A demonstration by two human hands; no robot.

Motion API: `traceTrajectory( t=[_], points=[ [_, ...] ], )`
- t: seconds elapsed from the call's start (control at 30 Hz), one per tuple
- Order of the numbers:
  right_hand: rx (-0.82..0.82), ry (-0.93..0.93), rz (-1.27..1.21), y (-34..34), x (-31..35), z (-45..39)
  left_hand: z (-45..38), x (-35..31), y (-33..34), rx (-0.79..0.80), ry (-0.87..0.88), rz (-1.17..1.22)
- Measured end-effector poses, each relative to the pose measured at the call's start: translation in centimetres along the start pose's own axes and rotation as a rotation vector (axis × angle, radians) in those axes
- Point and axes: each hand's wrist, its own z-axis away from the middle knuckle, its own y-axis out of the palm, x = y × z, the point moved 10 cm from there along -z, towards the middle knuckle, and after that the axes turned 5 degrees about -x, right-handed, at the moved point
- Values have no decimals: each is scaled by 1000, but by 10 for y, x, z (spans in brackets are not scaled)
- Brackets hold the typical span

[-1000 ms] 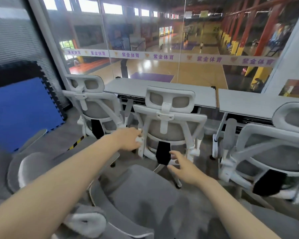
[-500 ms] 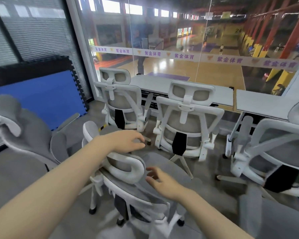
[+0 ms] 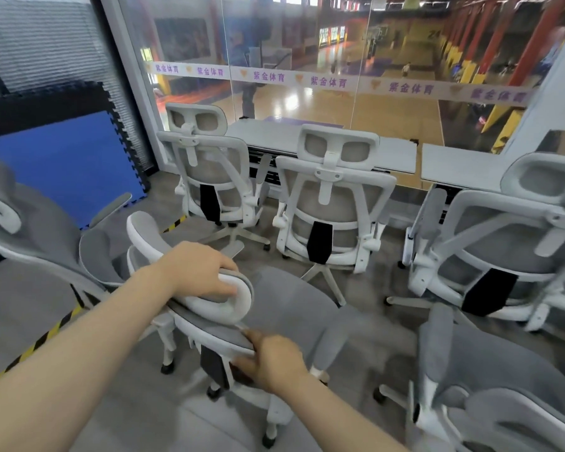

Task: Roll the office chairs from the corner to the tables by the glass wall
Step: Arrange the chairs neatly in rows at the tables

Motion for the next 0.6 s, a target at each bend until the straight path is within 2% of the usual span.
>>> traceTrajectory(
  t=[0.23, 0.33, 0.43, 0.6],
  points=[
    [-182, 28, 55, -18, -40, 30, 0, -34, -5, -116, -64, 8],
    [-244, 50, 38, -30, -60, 41, -8, -49, -11, -214, -69, -18],
    [-257, 71, 33, -39, -75, 46, -15, -64, -14, -277, -57, -17],
    [-279, 79, 19, -48, -92, 51, -27, -81, -20, -296, -42, -16]
  ],
)
